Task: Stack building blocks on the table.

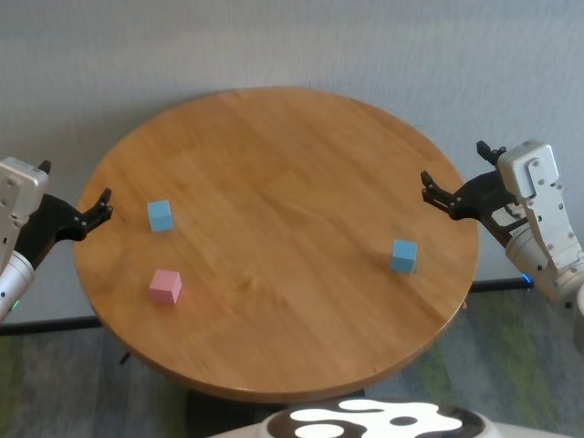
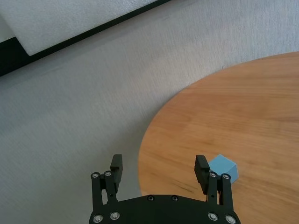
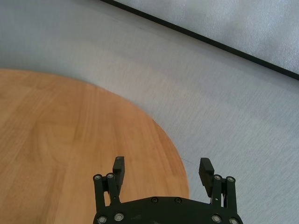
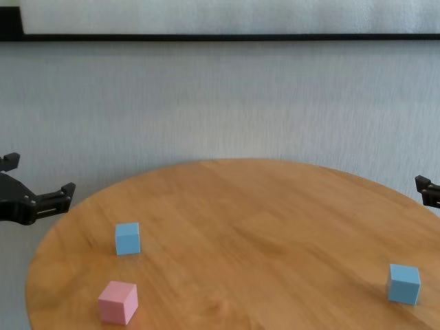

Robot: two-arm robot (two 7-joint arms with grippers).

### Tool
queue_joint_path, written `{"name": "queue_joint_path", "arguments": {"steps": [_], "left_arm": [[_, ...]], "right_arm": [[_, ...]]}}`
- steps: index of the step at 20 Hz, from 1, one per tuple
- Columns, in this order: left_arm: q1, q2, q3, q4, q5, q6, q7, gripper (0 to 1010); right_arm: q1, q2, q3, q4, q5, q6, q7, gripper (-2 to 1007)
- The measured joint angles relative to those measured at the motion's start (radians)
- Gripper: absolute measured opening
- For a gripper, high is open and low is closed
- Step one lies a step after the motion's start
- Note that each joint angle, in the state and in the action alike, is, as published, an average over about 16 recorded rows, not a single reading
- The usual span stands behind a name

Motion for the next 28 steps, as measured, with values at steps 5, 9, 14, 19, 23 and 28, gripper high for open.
{"name": "queue_joint_path", "arguments": {"steps": [5,9,14,19,23,28], "left_arm": [[0.000,0.000,0.000,0.000,0.000,0.000,0.000,1000],[0.000,0.000,0.000,0.000,0.000,0.000,0.000,1000],[0.000,0.000,0.000,0.000,0.000,0.000,0.000,1000],[0.000,0.000,0.000,0.000,0.000,0.000,0.000,1000],[0.000,0.000,0.000,0.000,0.000,0.000,0.000,1000],[0.000,0.000,0.000,0.000,0.000,0.000,0.000,1000]], "right_arm": [[0.000,0.000,0.000,0.000,0.000,0.000,0.000,1005],[0.000,0.000,0.000,0.000,0.000,0.000,0.000,1005],[0.000,0.000,0.000,0.000,0.000,0.000,0.000,1005],[0.000,0.000,0.000,0.000,0.000,0.000,0.000,1005],[0.000,0.000,0.000,0.000,0.000,0.000,0.000,1005],[0.000,0.000,0.000,0.000,0.000,0.000,0.000,1005]]}}
